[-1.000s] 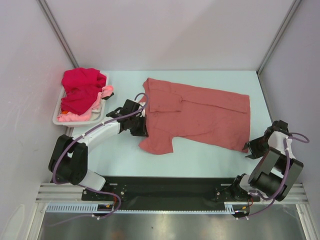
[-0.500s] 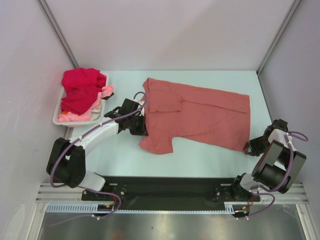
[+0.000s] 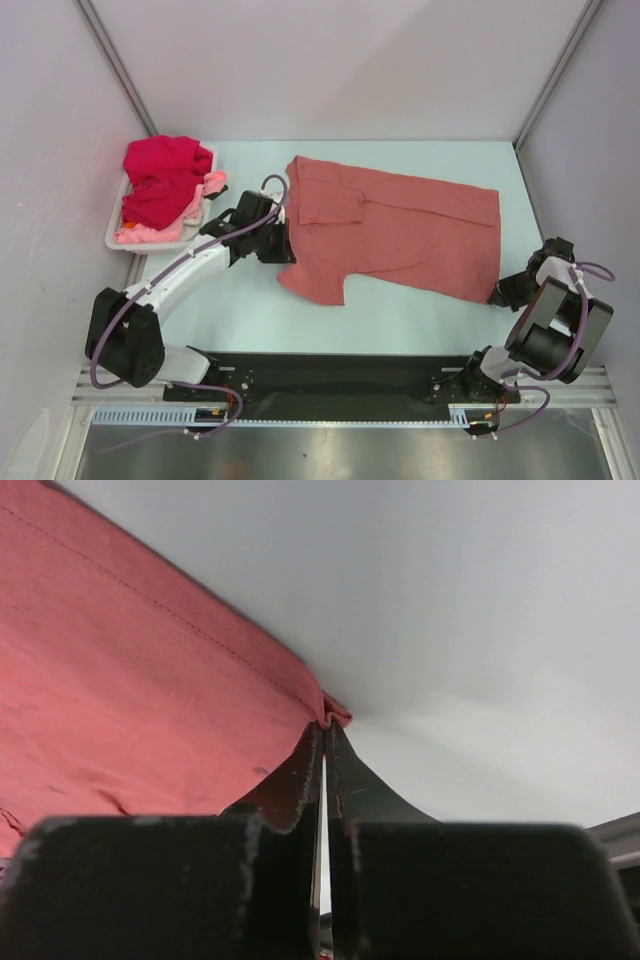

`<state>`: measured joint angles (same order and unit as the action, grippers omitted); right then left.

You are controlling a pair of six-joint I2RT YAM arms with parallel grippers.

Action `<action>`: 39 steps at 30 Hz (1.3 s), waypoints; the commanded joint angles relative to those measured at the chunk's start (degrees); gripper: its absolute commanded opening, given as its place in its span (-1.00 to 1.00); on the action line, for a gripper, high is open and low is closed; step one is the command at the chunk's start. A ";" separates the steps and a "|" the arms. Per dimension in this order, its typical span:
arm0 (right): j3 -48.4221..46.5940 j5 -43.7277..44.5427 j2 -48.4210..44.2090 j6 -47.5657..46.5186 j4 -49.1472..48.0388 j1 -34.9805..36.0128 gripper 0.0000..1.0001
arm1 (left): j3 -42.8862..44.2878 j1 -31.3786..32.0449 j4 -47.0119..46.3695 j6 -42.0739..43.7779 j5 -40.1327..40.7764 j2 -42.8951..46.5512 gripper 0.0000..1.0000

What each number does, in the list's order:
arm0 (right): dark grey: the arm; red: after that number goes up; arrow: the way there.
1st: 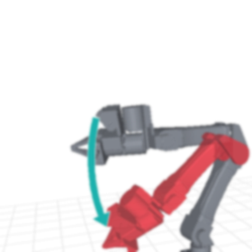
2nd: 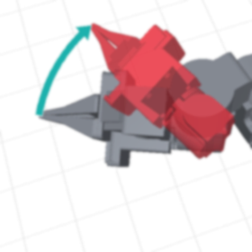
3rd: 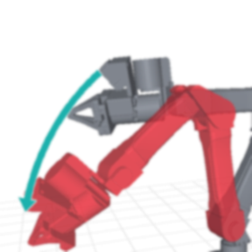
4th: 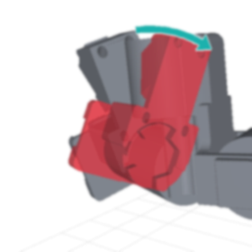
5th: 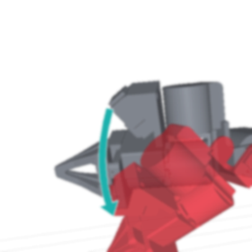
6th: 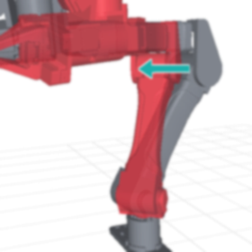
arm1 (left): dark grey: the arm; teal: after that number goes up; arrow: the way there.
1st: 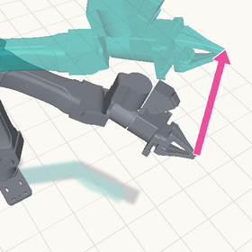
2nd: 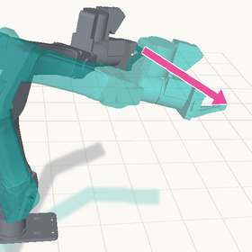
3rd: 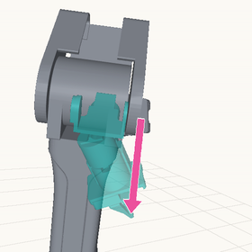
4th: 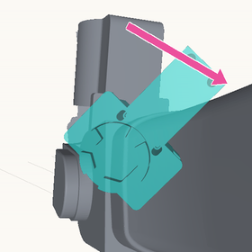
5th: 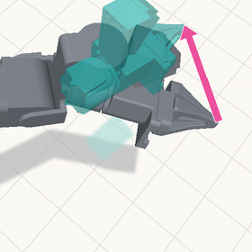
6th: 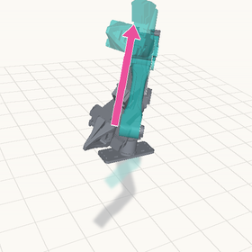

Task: Fold and stack the t-shirts
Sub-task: Fold the tshirt

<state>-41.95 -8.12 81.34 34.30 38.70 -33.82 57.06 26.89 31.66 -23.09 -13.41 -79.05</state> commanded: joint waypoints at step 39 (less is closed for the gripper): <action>-49.62 5.40 33.08 -2.93 4.81 10.97 -1.00 | 65.72 -9.14 -1.34 -9.25 -0.83 -45.14 -0.99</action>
<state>-88.03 -2.37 112.40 32.08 42.41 -22.72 118.91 18.17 32.38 -31.00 -12.95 -123.09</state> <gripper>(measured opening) 0.010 0.006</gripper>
